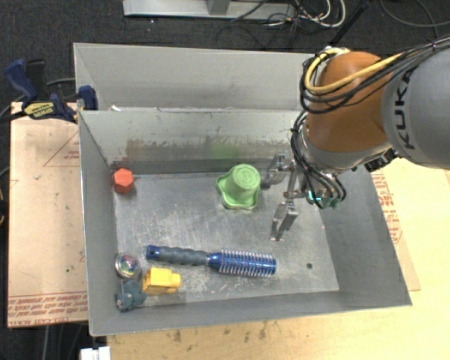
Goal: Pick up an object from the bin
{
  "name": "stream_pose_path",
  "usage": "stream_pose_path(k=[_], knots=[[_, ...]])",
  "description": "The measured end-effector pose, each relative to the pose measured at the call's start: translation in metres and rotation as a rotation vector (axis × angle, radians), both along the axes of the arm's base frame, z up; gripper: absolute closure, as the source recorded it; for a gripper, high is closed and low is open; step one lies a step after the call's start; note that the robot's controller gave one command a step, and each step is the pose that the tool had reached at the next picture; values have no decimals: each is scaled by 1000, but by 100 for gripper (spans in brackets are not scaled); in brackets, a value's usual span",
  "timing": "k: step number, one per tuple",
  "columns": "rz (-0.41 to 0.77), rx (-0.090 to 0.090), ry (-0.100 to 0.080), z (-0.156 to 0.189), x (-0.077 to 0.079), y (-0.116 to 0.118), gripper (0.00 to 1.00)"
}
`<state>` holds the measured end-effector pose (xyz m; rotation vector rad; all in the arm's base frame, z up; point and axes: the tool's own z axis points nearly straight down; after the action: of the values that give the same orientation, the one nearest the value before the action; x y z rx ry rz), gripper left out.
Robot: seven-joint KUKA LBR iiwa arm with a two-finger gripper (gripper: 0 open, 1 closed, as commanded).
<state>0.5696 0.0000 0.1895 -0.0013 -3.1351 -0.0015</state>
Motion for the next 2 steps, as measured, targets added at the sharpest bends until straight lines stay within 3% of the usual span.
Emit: stream_pose_path(k=[1, 2], knots=[[83, -1, -9, -115, -41, -18, 0], [84, 0, -15, -111, -38, -17, 100]])
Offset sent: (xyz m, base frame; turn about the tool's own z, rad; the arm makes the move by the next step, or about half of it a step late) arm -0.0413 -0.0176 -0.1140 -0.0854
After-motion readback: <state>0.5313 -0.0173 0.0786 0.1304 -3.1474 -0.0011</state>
